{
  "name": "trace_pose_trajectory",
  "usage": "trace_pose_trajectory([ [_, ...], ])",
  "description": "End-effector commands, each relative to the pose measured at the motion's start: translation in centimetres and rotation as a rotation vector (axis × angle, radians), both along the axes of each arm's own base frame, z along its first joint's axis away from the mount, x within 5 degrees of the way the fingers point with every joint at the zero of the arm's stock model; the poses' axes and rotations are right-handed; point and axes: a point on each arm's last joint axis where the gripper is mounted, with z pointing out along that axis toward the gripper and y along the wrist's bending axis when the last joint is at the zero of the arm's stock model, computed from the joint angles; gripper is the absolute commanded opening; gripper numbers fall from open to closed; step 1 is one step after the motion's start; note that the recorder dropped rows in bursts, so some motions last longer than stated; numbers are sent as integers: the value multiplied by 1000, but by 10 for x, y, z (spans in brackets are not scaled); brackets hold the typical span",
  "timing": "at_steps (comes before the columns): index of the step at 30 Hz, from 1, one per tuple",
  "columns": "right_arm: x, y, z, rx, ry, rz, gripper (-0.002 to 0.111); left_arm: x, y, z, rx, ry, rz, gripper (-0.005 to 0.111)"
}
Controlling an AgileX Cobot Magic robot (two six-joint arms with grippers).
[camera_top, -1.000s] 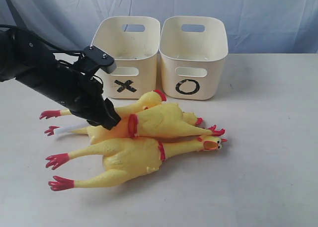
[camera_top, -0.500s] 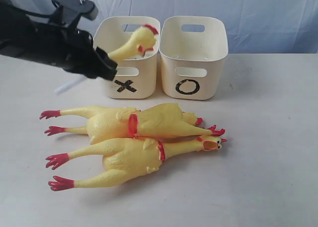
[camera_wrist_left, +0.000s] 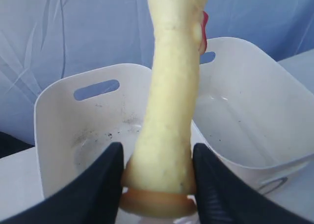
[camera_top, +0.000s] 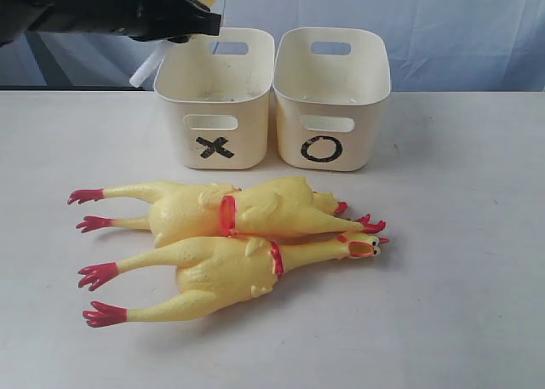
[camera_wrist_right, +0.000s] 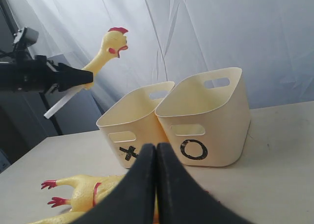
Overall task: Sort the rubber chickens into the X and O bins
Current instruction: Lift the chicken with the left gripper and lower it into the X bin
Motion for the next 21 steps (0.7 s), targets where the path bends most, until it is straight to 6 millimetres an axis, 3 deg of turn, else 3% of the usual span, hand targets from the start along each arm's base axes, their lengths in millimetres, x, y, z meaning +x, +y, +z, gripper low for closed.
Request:
trace_pose_trajectory([
  [1, 0, 0, 1, -6, -1, 1, 0, 27, -9, -14, -27, -15, 51, 0],
  [12, 0, 0, 1, -8, 3, 5, 0, 77, -25, -51, 7, -36, 79, 0],
  [21, 0, 1, 1, -9, 5, 7, 0, 96, -24, -84, 46, -83, 153, 0],
])
